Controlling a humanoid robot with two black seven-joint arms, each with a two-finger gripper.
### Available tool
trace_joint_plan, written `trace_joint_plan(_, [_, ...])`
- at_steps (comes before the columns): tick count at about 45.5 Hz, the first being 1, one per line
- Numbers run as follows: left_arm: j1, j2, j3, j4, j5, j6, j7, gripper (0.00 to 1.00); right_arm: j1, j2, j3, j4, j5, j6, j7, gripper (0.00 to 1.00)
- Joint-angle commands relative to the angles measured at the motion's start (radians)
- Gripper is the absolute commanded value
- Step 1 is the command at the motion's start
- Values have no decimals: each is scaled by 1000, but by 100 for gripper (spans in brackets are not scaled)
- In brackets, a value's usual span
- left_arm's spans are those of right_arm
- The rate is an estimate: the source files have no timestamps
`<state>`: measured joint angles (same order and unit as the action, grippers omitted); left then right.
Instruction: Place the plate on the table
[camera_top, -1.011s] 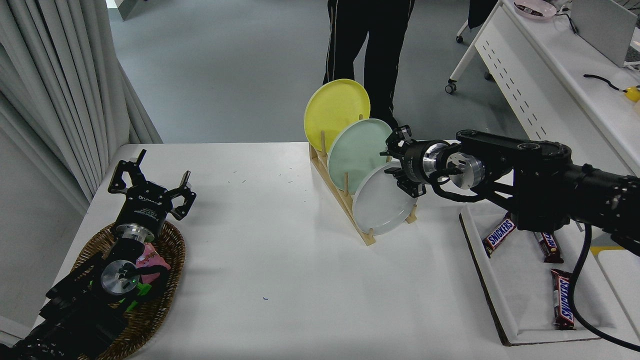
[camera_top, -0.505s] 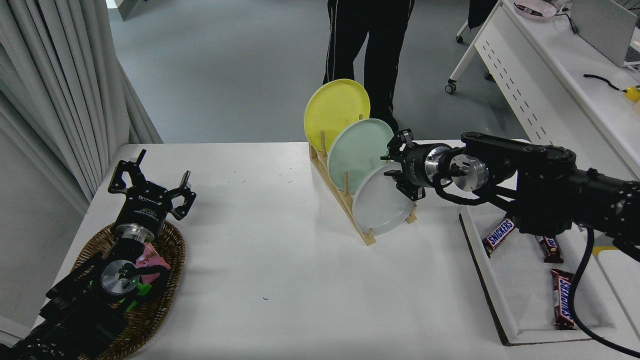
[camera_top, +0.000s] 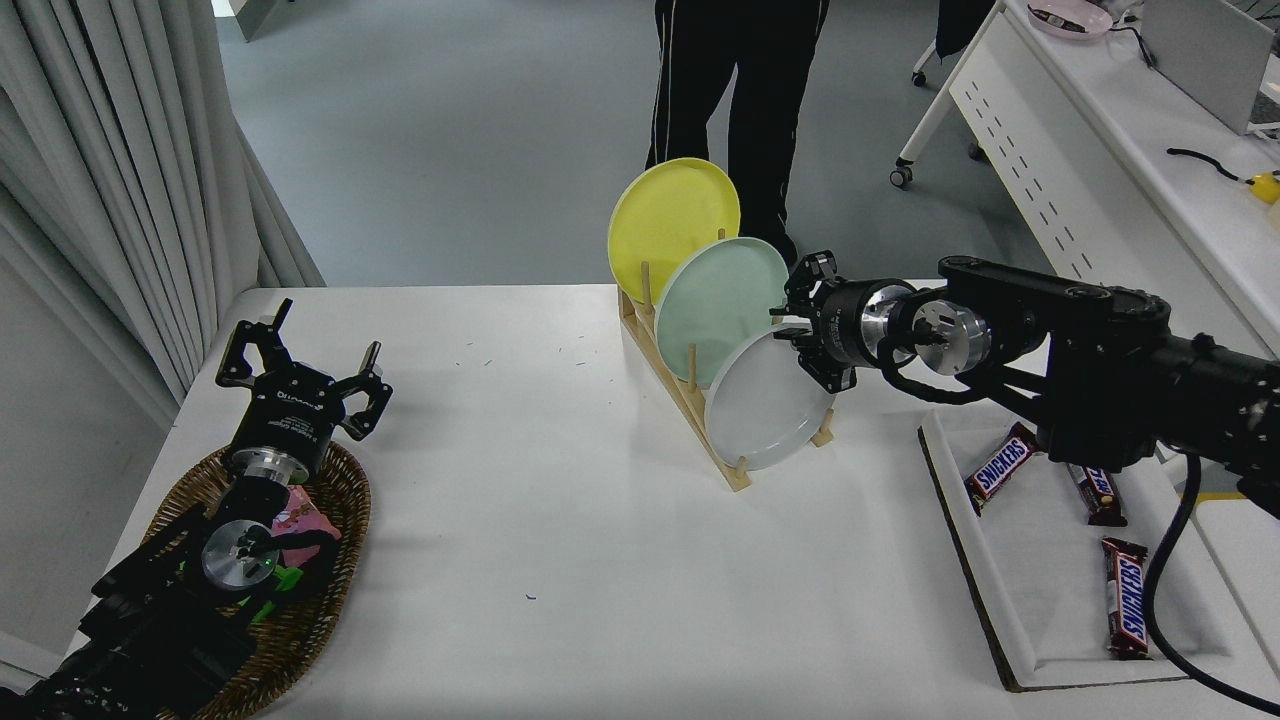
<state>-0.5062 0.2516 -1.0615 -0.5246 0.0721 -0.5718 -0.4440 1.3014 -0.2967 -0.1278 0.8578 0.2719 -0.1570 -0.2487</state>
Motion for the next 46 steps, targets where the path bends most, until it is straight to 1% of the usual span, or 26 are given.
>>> trace_joint_plan(1, [0, 0, 0, 0, 0, 0, 1, 100, -4, -2, 4, -3, -2, 1, -3, 20])
trace_joint_plan(29, [0, 0, 0, 0, 0, 0, -1, 100, -7, 5, 17, -3, -3, 2, -3, 19])
trace_joint_plan(38, [0, 0, 0, 0, 0, 0, -1, 100, -8, 7, 17, -3, -3, 2, -3, 14])
trace_joint_plan(46, [0, 0, 0, 0, 0, 0, 1, 100, -8, 7, 19, -5, -3, 2, -3, 13])
